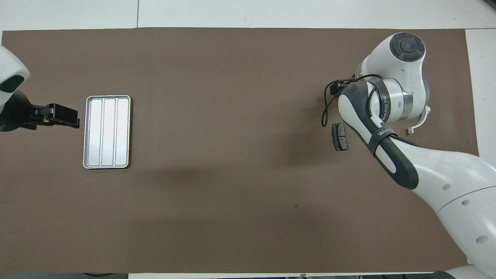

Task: Pick bearing gear from pile to tray
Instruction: 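Reach the right gripper down and grasp the nearer small black bearing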

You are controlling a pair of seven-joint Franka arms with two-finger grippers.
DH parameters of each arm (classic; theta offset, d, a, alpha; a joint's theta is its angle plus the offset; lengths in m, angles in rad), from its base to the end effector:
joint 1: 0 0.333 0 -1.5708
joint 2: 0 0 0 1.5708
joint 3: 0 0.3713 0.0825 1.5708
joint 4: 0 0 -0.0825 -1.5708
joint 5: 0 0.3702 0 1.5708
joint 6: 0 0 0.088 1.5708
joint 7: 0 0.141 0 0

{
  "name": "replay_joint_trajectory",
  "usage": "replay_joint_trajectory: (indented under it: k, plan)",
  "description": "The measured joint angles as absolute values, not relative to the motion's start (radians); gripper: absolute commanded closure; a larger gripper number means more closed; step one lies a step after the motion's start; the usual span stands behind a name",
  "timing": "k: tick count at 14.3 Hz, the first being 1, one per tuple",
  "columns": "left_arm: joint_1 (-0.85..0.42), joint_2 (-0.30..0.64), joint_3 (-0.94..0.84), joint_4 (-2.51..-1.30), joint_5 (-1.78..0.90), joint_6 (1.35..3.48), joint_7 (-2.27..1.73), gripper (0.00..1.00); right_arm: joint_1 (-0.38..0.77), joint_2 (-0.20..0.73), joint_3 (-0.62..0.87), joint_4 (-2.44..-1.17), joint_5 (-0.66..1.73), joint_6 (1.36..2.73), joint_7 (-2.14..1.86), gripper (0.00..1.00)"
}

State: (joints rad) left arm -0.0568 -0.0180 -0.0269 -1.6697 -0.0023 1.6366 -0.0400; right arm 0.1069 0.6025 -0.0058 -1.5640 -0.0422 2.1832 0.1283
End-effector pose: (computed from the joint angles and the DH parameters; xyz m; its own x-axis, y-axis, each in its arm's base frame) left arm 0.5354 -0.0454 0.6157 0.9989 -0.0435 -0.0152 -0.0435 -0.9991 0.0012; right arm 0.7180 0.0708 0.3133 0.9998 -0.0018 0.0210 -0.0026 -0.9994 0.0358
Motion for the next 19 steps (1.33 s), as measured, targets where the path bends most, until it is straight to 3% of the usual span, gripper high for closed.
replay_joint_trajectory:
  k: [15,19]
  plan:
    - [-0.057,-0.018,-0.027,-1.67,-0.002,1.637,-0.04,0.0,0.098,0.627,-0.01,-1.56,-0.042,2.239,0.129,0.02]
    - [-0.057,-0.018,-0.027,-1.67,-0.002,1.637,-0.04,0.0,0.098,0.63,-0.01,-1.561,-0.042,2.239,0.129,0.11]
